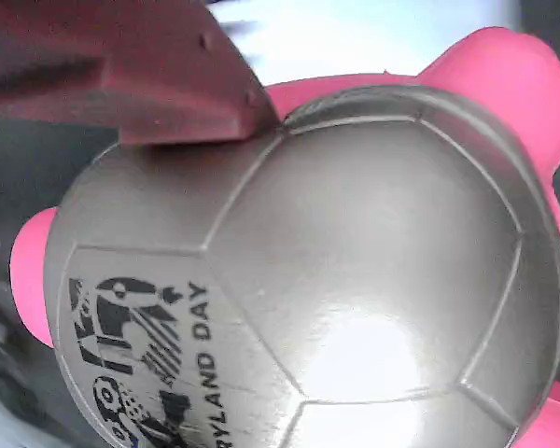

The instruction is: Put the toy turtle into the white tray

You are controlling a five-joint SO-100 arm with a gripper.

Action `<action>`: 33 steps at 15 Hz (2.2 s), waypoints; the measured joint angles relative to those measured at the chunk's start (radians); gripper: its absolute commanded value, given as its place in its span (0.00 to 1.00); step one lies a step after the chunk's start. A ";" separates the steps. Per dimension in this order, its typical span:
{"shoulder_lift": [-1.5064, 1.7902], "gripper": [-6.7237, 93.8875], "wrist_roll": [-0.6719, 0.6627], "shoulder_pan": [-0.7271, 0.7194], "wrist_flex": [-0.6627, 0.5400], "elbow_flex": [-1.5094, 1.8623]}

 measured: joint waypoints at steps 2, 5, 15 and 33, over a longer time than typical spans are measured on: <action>-0.121 0.06 0.057 0.052 0.000 -0.120; -0.305 0.06 0.158 0.077 0.000 -0.253; -0.696 0.06 0.364 0.061 -0.023 -0.558; -0.752 0.59 0.307 0.083 0.014 -0.572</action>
